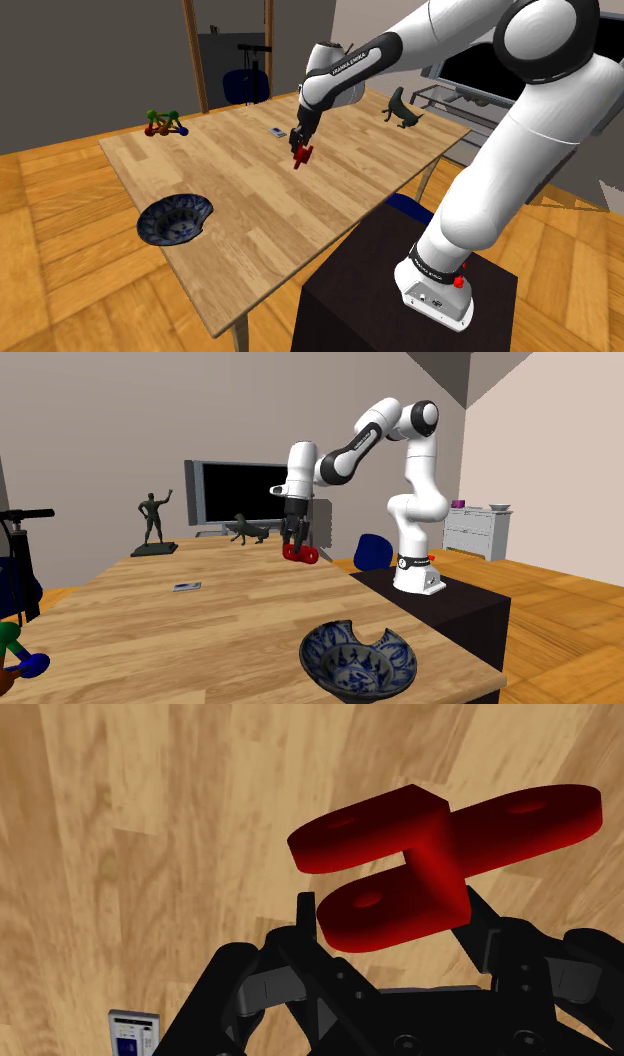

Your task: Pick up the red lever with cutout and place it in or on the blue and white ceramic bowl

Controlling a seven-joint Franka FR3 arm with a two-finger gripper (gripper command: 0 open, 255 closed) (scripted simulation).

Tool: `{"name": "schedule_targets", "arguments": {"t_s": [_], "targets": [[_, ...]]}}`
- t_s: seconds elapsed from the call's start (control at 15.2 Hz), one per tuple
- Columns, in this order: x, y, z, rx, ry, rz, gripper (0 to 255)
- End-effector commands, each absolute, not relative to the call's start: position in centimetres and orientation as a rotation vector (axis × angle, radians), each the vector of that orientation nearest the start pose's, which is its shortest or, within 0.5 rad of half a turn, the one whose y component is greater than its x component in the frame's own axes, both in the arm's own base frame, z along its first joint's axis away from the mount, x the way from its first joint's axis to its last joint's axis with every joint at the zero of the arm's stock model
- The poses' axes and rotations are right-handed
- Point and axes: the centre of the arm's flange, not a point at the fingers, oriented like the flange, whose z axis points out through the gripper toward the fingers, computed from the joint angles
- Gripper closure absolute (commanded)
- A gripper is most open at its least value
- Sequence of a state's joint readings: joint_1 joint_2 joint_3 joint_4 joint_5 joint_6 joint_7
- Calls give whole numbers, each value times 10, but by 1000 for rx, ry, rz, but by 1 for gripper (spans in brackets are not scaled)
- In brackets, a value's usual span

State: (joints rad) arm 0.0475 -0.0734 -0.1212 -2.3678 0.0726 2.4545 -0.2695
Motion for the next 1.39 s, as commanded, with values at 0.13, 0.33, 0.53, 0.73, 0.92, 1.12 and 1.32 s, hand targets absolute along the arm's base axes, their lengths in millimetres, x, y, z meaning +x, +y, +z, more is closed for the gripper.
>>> {"name": "schedule_targets", "arguments": {"t_s": [0.13, 0.33, 0.53, 0.73, 0.92, 1.12, 1.32], "targets": [[504, -37, 392, -3092, -221, -259, 255], [504, -37, 404, -3092, -221, -259, 255], [512, 1, 405, -3092, -221, -259, 255], [521, 40, 407, -3092, -221, -259, 255], [530, 78, 408, -3092, -221, -259, 255], [538, 117, 409, -3092, -221, -259, 255], [547, 156, 410, -3092, -221, -259, 255]]}}
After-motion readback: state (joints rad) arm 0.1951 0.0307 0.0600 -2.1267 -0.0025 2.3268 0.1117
